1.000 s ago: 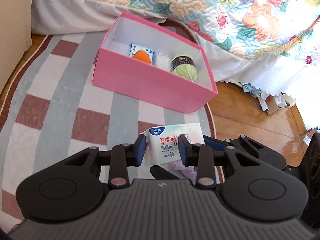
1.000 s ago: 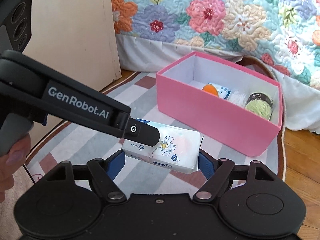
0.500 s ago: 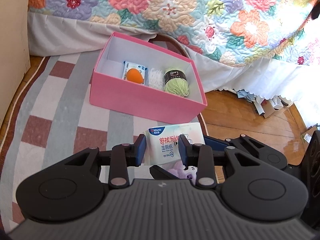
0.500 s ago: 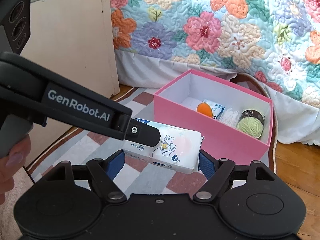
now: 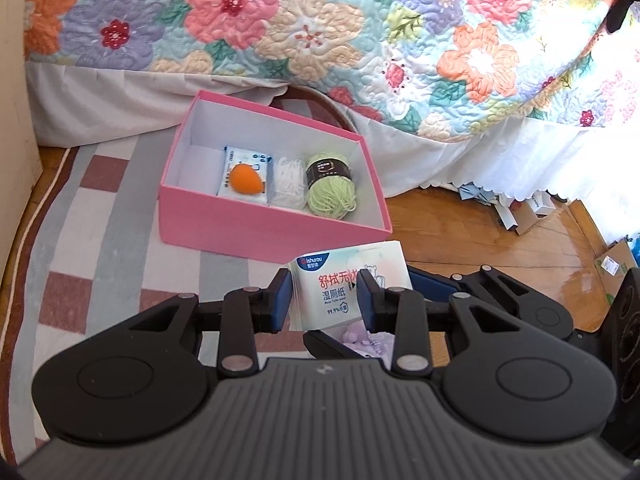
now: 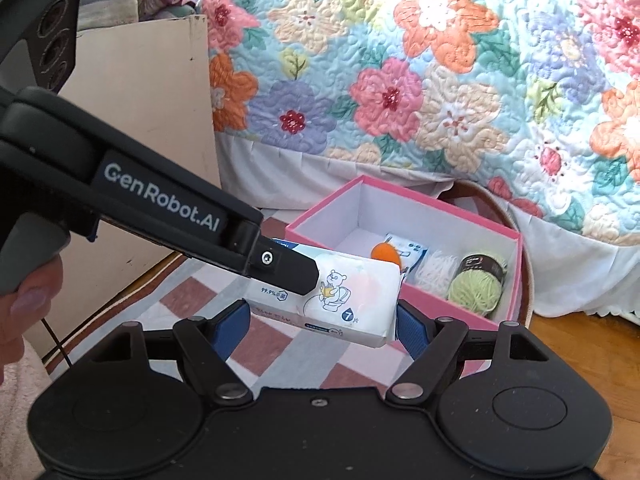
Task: Organize objects
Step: 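Carry the white tissue pack over the box and lower it inside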
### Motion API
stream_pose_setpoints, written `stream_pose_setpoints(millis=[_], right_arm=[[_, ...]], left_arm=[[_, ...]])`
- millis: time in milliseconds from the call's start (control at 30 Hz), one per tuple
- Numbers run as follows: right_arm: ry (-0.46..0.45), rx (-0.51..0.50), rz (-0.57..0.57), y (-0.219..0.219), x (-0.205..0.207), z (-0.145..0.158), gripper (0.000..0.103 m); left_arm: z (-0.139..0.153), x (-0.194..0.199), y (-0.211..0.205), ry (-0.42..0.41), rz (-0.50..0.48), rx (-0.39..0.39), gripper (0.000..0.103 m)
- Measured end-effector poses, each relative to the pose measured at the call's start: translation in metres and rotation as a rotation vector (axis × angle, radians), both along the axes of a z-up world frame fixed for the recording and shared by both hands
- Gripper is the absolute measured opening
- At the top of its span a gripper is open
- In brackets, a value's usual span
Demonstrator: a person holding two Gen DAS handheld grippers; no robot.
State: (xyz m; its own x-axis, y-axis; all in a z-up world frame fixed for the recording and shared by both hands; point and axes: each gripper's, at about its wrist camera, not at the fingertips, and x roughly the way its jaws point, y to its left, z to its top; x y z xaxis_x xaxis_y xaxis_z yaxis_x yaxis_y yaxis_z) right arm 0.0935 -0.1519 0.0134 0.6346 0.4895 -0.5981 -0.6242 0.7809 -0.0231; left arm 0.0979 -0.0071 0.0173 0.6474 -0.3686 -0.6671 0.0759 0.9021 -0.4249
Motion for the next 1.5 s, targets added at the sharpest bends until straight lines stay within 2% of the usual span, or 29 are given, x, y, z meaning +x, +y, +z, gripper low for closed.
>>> stream_pose_setpoints(millis=[133, 200, 333, 867, 1100, 1500], right_arm=[[0.013, 0.010, -0.018, -0.005, 0.011, -0.001, 0.080], [0.022, 0.008, -0.026, -0.006, 0.018, -0.002, 0.076], [0.040, 0.013, -0.038, -0.009, 0.026, -0.007, 0.075], [0.056, -0.012, -0.039, -0.011, 0.062, -0.012, 0.055], [0.064, -0.023, -0.033, -0.010, 0.072, -0.014, 0.051], [0.061, -0.091, 0.014, -0.007, 0.122, -0.010, 0.047]], left_arm=[[0.000, 0.013, -0.006, 0.003, -0.015, 0.006, 0.032], [0.000, 0.019, -0.008, -0.002, -0.017, 0.019, 0.032], [-0.002, 0.032, -0.008, 0.015, -0.027, -0.004, 0.032], [-0.007, 0.075, -0.008, 0.028, -0.021, 0.014, 0.032], [-0.011, 0.088, -0.010, 0.041, -0.020, 0.029, 0.033], [-0.019, 0.136, -0.012, 0.051, -0.010, 0.029, 0.033]])
